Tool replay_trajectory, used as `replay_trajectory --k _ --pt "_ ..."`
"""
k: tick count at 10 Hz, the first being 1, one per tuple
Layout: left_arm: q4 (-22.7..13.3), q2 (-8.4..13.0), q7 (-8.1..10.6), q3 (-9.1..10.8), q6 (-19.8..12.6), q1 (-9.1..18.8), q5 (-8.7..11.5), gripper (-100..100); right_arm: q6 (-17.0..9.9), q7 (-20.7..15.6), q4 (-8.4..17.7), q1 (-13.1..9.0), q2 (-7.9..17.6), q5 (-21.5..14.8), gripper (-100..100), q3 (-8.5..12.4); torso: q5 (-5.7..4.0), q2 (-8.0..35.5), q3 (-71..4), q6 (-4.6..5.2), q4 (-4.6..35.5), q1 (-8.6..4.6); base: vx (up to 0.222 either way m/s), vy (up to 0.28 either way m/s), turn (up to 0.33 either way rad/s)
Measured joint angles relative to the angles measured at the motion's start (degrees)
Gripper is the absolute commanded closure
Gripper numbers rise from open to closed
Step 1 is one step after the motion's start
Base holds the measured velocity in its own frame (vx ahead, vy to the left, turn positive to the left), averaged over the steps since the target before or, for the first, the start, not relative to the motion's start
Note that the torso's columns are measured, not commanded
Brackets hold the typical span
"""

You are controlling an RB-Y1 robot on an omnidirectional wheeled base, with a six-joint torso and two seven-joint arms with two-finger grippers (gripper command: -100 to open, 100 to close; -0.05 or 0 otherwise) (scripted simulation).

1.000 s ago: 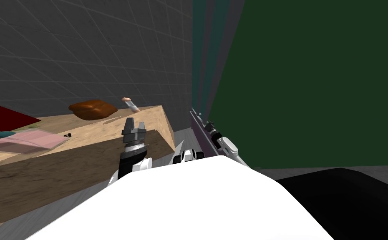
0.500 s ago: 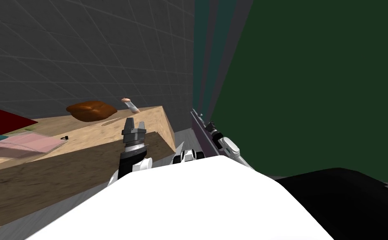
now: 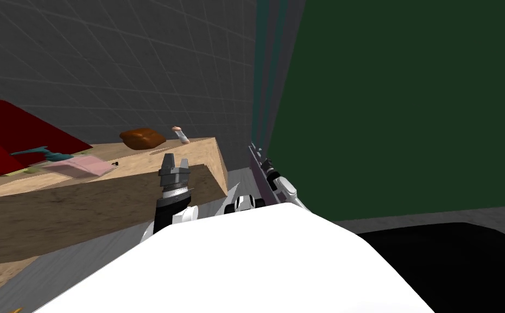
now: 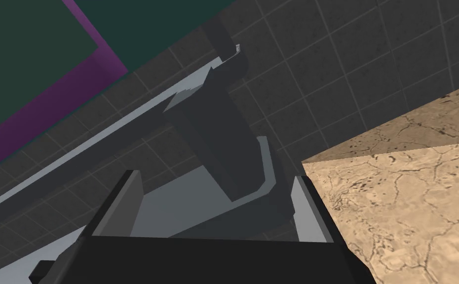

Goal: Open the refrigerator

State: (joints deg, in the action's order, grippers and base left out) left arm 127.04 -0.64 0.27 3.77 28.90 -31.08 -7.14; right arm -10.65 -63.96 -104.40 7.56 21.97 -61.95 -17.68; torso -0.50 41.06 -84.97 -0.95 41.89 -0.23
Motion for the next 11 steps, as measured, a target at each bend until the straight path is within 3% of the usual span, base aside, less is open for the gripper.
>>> replay_trajectory --k 1,3,4,6,11 --pt "0.00 0.00 0.00 0.00 0.00 -0.01 0.00 0 -0.59 0.06 2.30 -1.59 -1.45 -0.54 100 -0.73 -0.02 -0.58 -0.30 -0.17 -0.09 0.13 -0.011 -0.011 0.031" --pt "0.01 -0.01 0.00 0.00 0.01 -0.03 0.00 0 -1.33 -0.08 2.81 -2.35 -1.49 -0.06 100 -1.69 0.08 -0.82 -0.49 -0.21 -0.01 0.22 -0.027 -0.023 0.069" --pt "0.00 0.00 0.00 0.00 0.00 -0.01 0.00 0 -2.57 -0.09 4.72 -3.73 -2.63 -0.79 100 -2.43 -0.15 -1.07 -0.51 -0.95 -0.21 0.29 -0.097 -0.058 0.174" --pt "0.00 -0.01 0.00 0.00 0.00 -0.02 0.00 0 -4.07 -0.33 6.83 -5.73 -4.30 -1.12 100 -3.94 -0.17 -1.63 -0.72 -1.01 -0.15 0.53 -0.024 -0.014 0.035" --pt "0.01 -0.01 0.00 0.00 0.01 -0.03 0.00 0 -3.70 0.03 6.55 -5.22 -5.40 -2.74 100 -3.52 -0.04 -1.39 -0.69 -0.94 -0.20 0.65 0.002 0.001 -0.007"
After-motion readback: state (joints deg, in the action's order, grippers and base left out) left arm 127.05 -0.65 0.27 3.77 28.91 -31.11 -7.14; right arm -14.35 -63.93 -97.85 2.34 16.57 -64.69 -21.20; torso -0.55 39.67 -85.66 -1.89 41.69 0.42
